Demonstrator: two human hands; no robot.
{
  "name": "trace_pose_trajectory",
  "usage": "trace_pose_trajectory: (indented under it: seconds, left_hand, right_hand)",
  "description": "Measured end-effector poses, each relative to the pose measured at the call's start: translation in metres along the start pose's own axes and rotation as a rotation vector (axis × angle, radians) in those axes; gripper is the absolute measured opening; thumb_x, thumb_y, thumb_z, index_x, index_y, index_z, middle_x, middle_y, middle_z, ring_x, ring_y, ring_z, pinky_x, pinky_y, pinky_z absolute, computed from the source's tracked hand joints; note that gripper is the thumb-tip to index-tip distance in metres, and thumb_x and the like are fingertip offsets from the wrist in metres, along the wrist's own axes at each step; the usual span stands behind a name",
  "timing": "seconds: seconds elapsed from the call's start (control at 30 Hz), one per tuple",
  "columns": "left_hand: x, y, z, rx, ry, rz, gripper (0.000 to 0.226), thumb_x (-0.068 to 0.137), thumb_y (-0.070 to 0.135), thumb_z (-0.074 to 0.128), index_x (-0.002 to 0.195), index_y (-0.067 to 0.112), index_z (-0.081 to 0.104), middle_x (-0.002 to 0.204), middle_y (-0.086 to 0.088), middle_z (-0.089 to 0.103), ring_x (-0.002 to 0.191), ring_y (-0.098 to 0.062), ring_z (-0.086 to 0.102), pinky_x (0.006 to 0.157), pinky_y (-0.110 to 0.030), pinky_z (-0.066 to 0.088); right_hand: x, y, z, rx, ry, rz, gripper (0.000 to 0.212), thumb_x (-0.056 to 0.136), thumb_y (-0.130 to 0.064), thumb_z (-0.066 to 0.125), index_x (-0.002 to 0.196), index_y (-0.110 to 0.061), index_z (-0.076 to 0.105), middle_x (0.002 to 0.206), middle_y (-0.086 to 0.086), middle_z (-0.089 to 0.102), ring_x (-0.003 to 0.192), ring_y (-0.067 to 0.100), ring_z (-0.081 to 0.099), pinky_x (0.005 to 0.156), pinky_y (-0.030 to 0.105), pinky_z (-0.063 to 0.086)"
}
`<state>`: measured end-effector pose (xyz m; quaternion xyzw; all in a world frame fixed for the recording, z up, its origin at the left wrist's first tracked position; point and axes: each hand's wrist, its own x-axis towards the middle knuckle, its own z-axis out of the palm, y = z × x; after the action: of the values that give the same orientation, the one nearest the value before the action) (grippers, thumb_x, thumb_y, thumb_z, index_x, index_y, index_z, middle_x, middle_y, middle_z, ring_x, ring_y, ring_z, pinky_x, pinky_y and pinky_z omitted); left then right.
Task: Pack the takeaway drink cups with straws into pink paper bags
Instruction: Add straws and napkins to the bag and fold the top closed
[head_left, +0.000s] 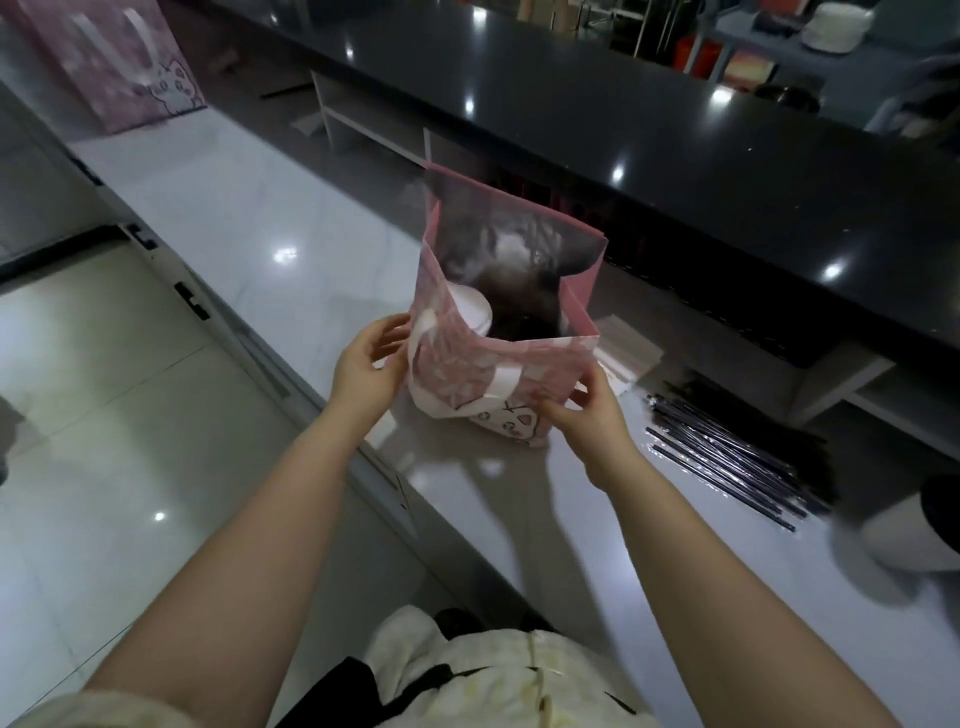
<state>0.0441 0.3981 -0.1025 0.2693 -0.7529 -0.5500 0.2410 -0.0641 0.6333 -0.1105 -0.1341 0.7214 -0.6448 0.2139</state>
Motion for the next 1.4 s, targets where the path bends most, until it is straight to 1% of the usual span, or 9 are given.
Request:
trace_pose_trajectory:
  seconds: [0.2, 0.3, 0.37, 0.47, 0.57, 0.77, 1.03, 1.23, 1.4]
  left_hand:
    - [0.003, 0.003, -0.014, 0.041, 0.029, -0.015, 0.019, 0.092, 0.037, 0.064, 0.095, 0.055, 0.06, 0.092, 0.035, 0.064, 0.088, 0.017, 0.059, 0.067, -0.002, 0.046]
    - [0.003, 0.003, -0.022, 0.031, 0.113, 0.005, 0.026, 0.093, 0.017, 0.063, 0.111, 0.036, 0.064, 0.101, 0.022, 0.066, 0.096, 0.004, 0.062, 0.085, -0.019, 0.052]
    - [0.008, 0.019, -0.029, 0.031, 0.174, 0.054, 0.031, 0.092, 0.007, 0.062, 0.117, 0.024, 0.062, 0.105, 0.009, 0.066, 0.098, -0.005, 0.063, 0.09, -0.026, 0.052]
    - [0.016, 0.063, -0.033, 0.105, 0.197, 0.204, 0.029, 0.089, 0.019, 0.063, 0.116, 0.03, 0.062, 0.105, 0.017, 0.064, 0.093, 0.006, 0.06, 0.082, -0.013, 0.051]
    - [0.022, 0.112, -0.017, 0.319, 0.129, 0.378, 0.033, 0.088, 0.025, 0.065, 0.12, 0.032, 0.061, 0.115, 0.01, 0.063, 0.101, -0.002, 0.058, 0.081, -0.009, 0.044]
    - [0.011, 0.189, 0.073, 0.653, -0.129, 0.644, 0.041, 0.086, 0.029, 0.063, 0.126, 0.023, 0.061, 0.123, 0.001, 0.061, 0.115, -0.024, 0.053, 0.097, -0.042, 0.044]
    - [-0.047, 0.154, 0.211, 0.962, -0.406, 0.496, 0.041, 0.089, 0.028, 0.053, 0.129, 0.021, 0.051, 0.125, -0.006, 0.055, 0.118, -0.031, 0.049, 0.091, -0.042, 0.04]
    - [-0.037, 0.081, 0.234, 1.02, -0.48, 0.318, 0.044, 0.089, 0.019, 0.051, 0.133, 0.022, 0.047, 0.137, -0.003, 0.046, 0.124, -0.029, 0.041, 0.098, -0.043, 0.035]
    - [-0.02, 0.051, 0.243, 0.957, -0.407, 0.274, 0.05, 0.086, 0.017, 0.053, 0.135, 0.025, 0.048, 0.137, 0.001, 0.049, 0.122, -0.026, 0.043, 0.095, -0.039, 0.034]
  right_hand:
    - [0.0, -0.002, 0.026, -0.04, 0.062, -0.062, 0.064, 0.077, -0.013, 0.081, 0.129, -0.031, 0.049, 0.13, -0.003, 0.056, 0.116, 0.006, 0.053, 0.091, 0.034, 0.053]
    - [-0.002, -0.003, 0.017, -0.077, 0.026, -0.106, 0.07, 0.075, -0.014, 0.082, 0.132, -0.035, 0.046, 0.138, -0.006, 0.049, 0.125, 0.015, 0.048, 0.093, 0.035, 0.052]
    - [-0.004, -0.014, 0.006, -0.079, 0.003, -0.15, 0.076, 0.07, -0.03, 0.086, 0.133, -0.041, 0.044, 0.141, -0.013, 0.045, 0.126, 0.012, 0.047, 0.096, 0.036, 0.05]
    - [-0.003, -0.042, -0.013, -0.09, 0.02, -0.251, 0.067, 0.066, -0.052, 0.078, 0.127, -0.049, 0.049, 0.132, -0.023, 0.051, 0.116, -0.005, 0.05, 0.097, 0.031, 0.048]
    - [0.005, -0.073, -0.037, -0.119, 0.073, -0.318, 0.052, 0.077, -0.04, 0.077, 0.123, -0.048, 0.053, 0.128, -0.019, 0.056, 0.116, -0.004, 0.052, 0.099, 0.032, 0.046]
    - [0.014, -0.113, -0.094, -0.319, 0.198, -0.378, 0.052, 0.082, -0.017, 0.076, 0.117, -0.049, 0.054, 0.125, -0.013, 0.057, 0.121, 0.007, 0.049, 0.096, 0.027, 0.043]
    - [0.006, -0.06, -0.155, -0.551, 0.267, -0.217, 0.042, 0.079, -0.011, 0.074, 0.115, -0.029, 0.062, 0.118, -0.009, 0.061, 0.106, 0.004, 0.051, 0.091, 0.02, 0.038]
    - [0.021, 0.0, -0.153, -0.609, 0.212, -0.066, 0.04, 0.077, -0.006, 0.072, 0.114, -0.02, 0.065, 0.11, 0.001, 0.064, 0.098, 0.01, 0.056, 0.08, 0.008, 0.038]
    - [0.07, 0.023, -0.135, -0.74, 0.102, 0.017, 0.04, 0.085, -0.012, 0.063, 0.124, -0.017, 0.061, 0.122, 0.006, 0.062, 0.116, 0.028, 0.053, 0.098, 0.038, 0.045]
